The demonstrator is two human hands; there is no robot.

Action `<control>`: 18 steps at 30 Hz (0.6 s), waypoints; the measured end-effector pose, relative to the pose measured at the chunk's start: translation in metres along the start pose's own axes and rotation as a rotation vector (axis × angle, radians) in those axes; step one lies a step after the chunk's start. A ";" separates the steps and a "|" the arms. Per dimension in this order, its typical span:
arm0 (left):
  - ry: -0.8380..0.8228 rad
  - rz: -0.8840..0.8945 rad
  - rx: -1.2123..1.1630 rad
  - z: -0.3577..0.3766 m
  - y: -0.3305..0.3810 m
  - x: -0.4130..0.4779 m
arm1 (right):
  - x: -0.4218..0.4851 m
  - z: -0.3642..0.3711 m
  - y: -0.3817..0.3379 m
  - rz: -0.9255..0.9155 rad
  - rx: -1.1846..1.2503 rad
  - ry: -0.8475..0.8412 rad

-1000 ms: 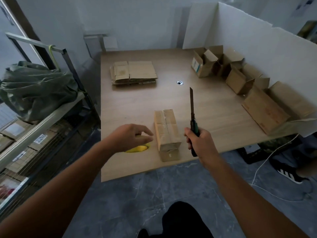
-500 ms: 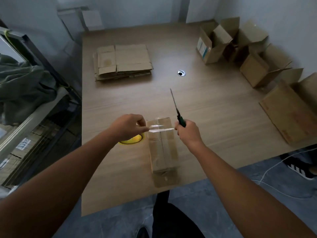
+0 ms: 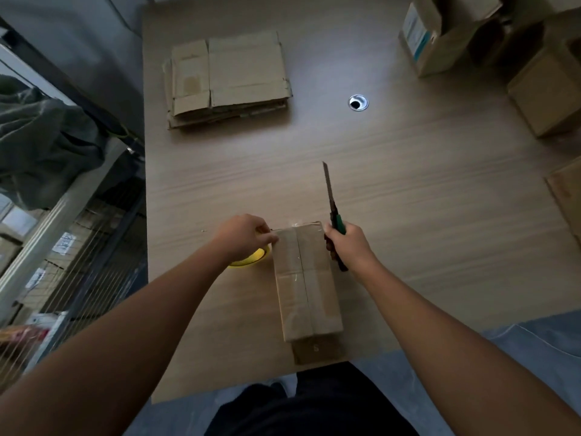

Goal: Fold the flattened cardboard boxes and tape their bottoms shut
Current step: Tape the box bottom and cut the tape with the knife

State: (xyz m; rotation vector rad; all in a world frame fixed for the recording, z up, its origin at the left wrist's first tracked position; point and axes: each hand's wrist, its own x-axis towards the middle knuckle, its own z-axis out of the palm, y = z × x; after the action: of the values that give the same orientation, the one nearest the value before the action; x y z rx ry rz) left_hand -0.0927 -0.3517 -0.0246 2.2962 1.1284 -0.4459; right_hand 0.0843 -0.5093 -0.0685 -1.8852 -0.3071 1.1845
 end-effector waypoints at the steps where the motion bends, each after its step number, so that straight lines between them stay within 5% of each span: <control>1: 0.004 -0.011 -0.028 0.002 0.000 0.000 | 0.001 0.001 0.002 0.042 0.054 -0.003; 6: 0.015 -0.042 -0.038 0.005 0.001 -0.001 | 0.006 0.005 0.012 0.118 -0.002 0.006; 9: 0.025 -0.044 -0.040 0.008 -0.002 0.000 | 0.000 -0.002 0.002 -0.007 -0.297 0.107; 12: 0.041 -0.033 -0.046 0.007 -0.001 -0.001 | -0.021 -0.001 -0.019 -0.318 -0.506 0.202; 15: 0.075 -0.031 -0.087 0.008 -0.004 -0.005 | -0.050 0.026 -0.036 -0.491 -0.659 0.096; 18: 0.095 -0.035 -0.152 0.011 -0.008 -0.009 | -0.072 0.054 -0.036 -0.450 -0.802 0.020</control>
State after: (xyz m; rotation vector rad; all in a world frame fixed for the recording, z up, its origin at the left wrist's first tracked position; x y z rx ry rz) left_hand -0.1049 -0.3598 -0.0310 2.1881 1.2076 -0.2568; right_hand 0.0103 -0.5019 -0.0056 -2.3014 -1.2710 0.7739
